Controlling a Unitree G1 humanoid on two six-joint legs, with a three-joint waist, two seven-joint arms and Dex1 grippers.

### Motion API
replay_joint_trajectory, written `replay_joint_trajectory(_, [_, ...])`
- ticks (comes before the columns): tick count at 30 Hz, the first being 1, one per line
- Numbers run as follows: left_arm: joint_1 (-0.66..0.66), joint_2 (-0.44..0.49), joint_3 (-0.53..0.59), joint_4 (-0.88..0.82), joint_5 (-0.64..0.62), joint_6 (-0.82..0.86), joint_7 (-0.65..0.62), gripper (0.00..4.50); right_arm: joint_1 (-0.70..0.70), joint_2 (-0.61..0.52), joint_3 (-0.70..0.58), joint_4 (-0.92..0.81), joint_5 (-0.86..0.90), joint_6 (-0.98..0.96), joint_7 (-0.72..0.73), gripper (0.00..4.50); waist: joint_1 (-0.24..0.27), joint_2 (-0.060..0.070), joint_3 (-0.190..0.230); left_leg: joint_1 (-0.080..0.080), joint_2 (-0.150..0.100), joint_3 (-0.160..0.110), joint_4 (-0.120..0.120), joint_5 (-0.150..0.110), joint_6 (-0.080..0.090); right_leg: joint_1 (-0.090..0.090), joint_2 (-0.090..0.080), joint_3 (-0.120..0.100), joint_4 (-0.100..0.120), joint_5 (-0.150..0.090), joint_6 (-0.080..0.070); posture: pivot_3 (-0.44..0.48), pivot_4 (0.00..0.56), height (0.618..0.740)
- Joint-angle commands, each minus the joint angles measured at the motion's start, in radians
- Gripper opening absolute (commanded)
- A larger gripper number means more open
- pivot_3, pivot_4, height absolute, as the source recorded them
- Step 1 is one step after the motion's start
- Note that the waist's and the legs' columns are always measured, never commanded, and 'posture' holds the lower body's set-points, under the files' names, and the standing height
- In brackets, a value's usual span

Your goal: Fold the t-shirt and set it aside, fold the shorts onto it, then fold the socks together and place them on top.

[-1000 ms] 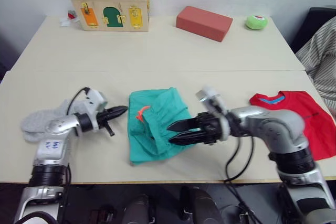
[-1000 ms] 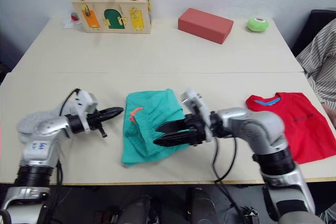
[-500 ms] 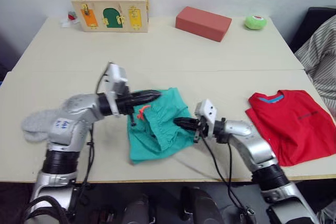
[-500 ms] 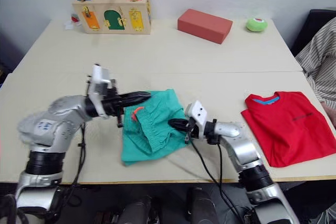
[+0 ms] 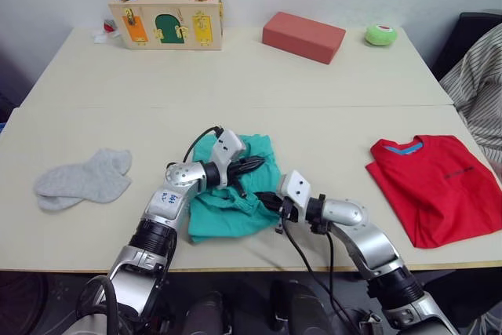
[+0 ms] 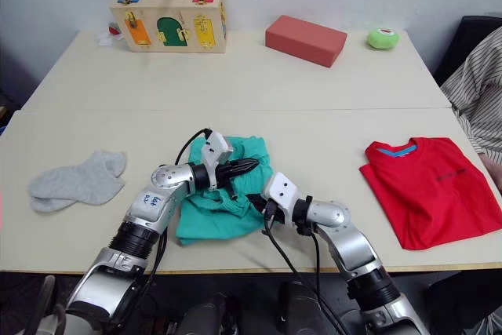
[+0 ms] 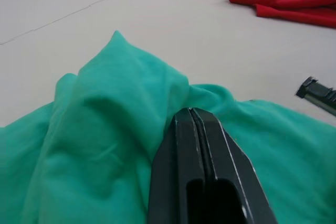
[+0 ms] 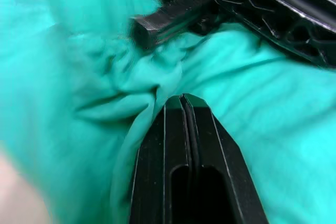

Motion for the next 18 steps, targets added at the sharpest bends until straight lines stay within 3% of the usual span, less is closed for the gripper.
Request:
replay_joint_trajectory(1, [0.012, 0.015, 0.033, 0.092, 0.03, -0.072, 0.001, 0.0, 0.034, -0.026, -0.027, -0.065, 0.071, 0.059, 0.045, 0.03, -0.003, 0.0, 0.0, 0.0, 0.0, 0.0, 0.0, 0.0, 0.0, 0.0, 0.0, 0.0, 0.0, 0.0, 0.0, 0.0, 0.15, 0.74])
replay_joint_trajectory(5, [0.062, 0.055, 0.108, -0.102, -0.175, -0.116, -0.243, 0.0, 0.093, -0.098, -0.146, -0.216, 0.265, 0.137, 0.132, 0.03, -0.004, 0.0, 0.0, 0.0, 0.001, -0.001, -0.001, -0.001, -0.001, -0.001, 0.0, -0.001, 0.001, 0.0, -0.002, 0.0, 0.15, 0.74])
replay_joint_trajectory(7, [0.09, 0.092, 0.118, -0.179, -0.208, -0.072, -0.29, 0.0, 0.087, -0.094, -0.187, -0.233, 0.317, 0.166, 0.112, 0.03, -0.006, 0.0, 0.001, -0.001, 0.002, -0.001, -0.001, -0.001, -0.002, -0.002, 0.0, -0.001, 0.001, 0.0, -0.003, 0.0, 0.15, 0.74])
replay_joint_trajectory(12, [0.174, 0.192, 0.087, -0.232, -0.113, -0.06, -0.295, 0.0, 0.036, -0.052, -0.168, -0.126, 0.227, 0.101, 0.052, 0.03, 0.0, 0.0, 0.001, -0.001, 0.001, -0.002, -0.001, -0.001, -0.002, -0.001, 0.0, -0.003, 0.001, 0.0, -0.003, 0.0, 0.15, 0.74])
replay_joint_trajectory(18, [0.248, 0.194, 0.068, -0.176, -0.034, -0.106, -0.252, 0.0, -0.005, 0.008, -0.126, 0.091, 0.073, -0.034, -0.024, 0.03, 0.004, 0.0, 0.001, -0.003, -0.001, -0.002, -0.001, -0.001, -0.001, -0.002, -0.001, -0.003, 0.0, 0.0, -0.003, 0.0, 0.15, 0.74])
